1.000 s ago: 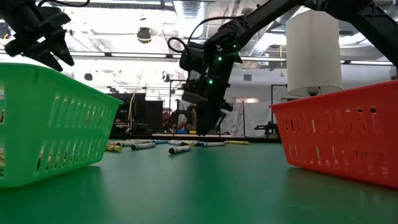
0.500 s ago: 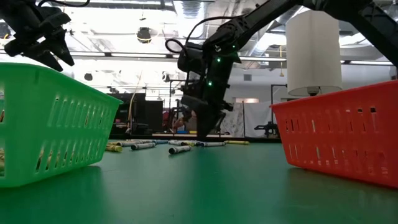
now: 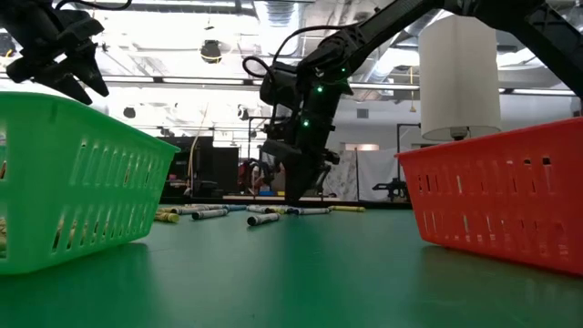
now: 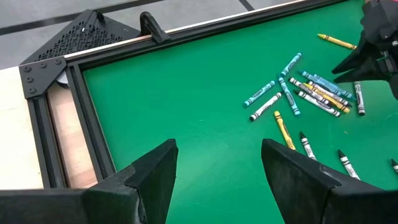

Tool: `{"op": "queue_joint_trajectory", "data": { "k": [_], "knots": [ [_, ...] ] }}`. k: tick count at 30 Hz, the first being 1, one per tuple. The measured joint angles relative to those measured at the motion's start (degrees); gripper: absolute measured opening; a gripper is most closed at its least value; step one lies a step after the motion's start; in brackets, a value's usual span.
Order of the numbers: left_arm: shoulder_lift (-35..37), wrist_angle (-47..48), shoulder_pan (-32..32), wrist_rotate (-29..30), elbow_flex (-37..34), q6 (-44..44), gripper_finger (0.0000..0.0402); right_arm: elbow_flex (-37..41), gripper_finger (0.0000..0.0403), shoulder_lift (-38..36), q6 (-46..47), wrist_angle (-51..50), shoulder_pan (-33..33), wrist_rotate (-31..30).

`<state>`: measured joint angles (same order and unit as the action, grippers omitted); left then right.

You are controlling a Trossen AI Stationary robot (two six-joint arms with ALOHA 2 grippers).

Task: Sort crayons
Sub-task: Put the blue crayon into the black bin

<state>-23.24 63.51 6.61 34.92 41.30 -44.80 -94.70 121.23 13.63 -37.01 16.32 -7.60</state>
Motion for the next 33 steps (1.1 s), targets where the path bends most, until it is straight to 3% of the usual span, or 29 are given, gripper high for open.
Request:
{"op": "queue_joint_trajectory", "data": {
  "k": [33],
  "knots": [
    [0.0,0.0,0.0,0.2,0.0,0.0,0.0223,3.2,0.0088,-0.1,1.4,3.0,-0.1,0.0]
  ]
}}
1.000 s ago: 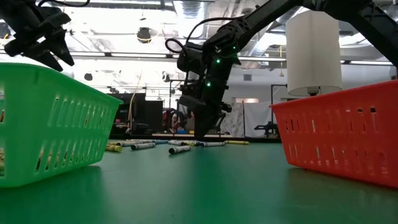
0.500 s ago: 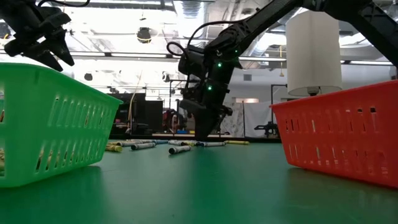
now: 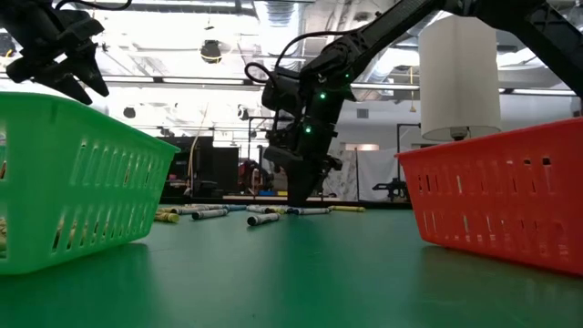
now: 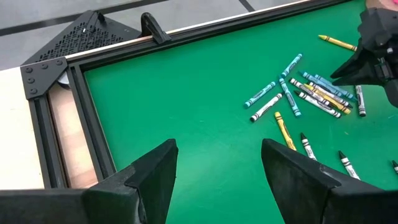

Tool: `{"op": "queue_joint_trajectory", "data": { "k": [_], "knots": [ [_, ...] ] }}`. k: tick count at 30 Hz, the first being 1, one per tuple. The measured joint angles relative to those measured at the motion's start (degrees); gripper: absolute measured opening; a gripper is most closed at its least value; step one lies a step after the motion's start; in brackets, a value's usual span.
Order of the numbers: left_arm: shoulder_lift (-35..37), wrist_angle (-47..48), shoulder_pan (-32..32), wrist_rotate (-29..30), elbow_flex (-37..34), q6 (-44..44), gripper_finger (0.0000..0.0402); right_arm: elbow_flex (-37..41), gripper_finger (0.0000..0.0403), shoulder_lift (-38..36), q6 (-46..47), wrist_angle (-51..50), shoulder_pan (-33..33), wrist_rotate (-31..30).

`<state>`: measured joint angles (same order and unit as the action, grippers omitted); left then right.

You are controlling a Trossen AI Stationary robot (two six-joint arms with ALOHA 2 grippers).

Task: Sort crayons
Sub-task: Put the blue crayon into the black bin

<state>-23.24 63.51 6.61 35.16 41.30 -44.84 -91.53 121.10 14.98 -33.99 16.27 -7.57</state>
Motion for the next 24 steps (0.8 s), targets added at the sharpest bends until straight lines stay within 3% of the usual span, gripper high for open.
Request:
{"op": "queue_joint_trajectory", "data": {
  "k": [24],
  "knots": [
    [0.0,0.0,0.0,0.0,0.0,0.0,0.0223,0.1,0.0086,0.1,1.7,-0.5,-1.2,0.3]
  ]
}}
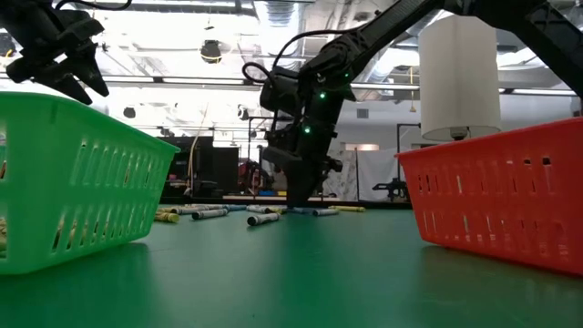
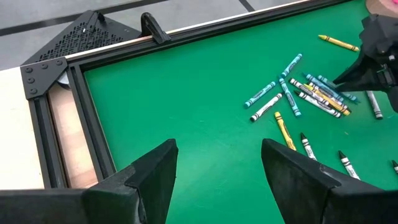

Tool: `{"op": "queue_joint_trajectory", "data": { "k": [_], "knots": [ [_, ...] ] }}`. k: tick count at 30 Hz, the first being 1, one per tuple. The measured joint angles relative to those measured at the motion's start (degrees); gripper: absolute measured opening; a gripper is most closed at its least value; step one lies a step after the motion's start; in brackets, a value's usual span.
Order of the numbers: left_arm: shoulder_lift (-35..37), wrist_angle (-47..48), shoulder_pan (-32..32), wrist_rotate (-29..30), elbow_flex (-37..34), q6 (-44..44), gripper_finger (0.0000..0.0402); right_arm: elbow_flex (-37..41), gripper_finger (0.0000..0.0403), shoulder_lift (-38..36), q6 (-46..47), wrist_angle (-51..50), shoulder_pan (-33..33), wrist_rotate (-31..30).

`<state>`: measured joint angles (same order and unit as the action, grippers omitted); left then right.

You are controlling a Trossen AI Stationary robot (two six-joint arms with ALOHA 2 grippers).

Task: Sort crayons
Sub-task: Put the blue crayon into the black bin

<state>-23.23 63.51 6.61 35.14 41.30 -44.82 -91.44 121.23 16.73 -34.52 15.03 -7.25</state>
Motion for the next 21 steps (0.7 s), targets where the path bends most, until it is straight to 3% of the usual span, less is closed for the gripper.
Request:
{"op": "queue_joint_trajectory", "data": {
  "k": [8,16,21],
  "knots": [
    [0.0,-0.1,0.0,0.0,-0.4,0.0,0.0223,0.7,0.0061,0.0,0.9,-2.1,0.6,3.9],
    [0.0,-0.5,0.0,-0.4,-2.4,-1.9,0.0223,0.6,0.0010,-0.1,1.8,-4.5,0.5,3.6],
    [0.0,-0.5,0.0,-1.2,-2.4,-2.0,0.0223,0.6,0.0005,-0.3,1.9,-4.9,0.4,2.7]
  ]
}}
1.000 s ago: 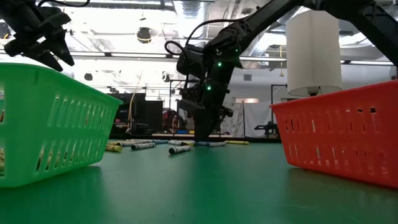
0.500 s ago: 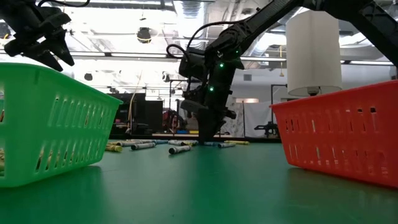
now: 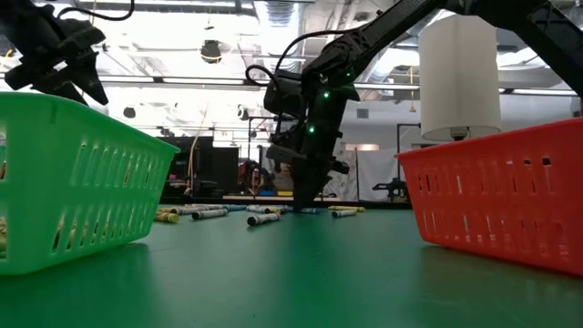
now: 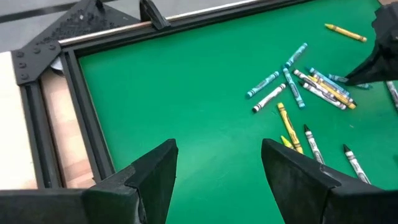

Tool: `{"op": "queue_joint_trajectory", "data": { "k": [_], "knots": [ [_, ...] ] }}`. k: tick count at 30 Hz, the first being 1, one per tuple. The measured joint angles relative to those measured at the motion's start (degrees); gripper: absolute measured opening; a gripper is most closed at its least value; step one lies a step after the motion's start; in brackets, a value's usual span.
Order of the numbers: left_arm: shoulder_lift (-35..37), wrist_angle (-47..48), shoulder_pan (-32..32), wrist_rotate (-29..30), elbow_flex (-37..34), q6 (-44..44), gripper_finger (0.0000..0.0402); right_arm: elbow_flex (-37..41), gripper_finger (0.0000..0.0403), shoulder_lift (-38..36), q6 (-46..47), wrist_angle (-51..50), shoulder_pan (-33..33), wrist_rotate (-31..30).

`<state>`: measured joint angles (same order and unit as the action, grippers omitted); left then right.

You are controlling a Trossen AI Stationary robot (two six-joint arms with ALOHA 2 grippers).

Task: Sort crayons
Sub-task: Put the blue crayon into the black bin

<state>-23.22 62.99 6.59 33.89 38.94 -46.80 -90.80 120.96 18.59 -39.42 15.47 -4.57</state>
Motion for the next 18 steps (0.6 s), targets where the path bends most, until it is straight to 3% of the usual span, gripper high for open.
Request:
{"op": "queue_joint_trajectory", "data": {
  "k": [9,18],
  "knots": [
    [0.0,-0.7,0.0,-0.5,0.0,0.6,0.0223,0.2,0.0002,-6.6,-0.5,-4.8,-0.5,-3.1],
    [0.0,-4.2,0.0,-0.1,0.0,0.7,0.0223,0.2,0.0001,-18.1,4.4,-22.0,-4.0,-9.0]
  ]
}}
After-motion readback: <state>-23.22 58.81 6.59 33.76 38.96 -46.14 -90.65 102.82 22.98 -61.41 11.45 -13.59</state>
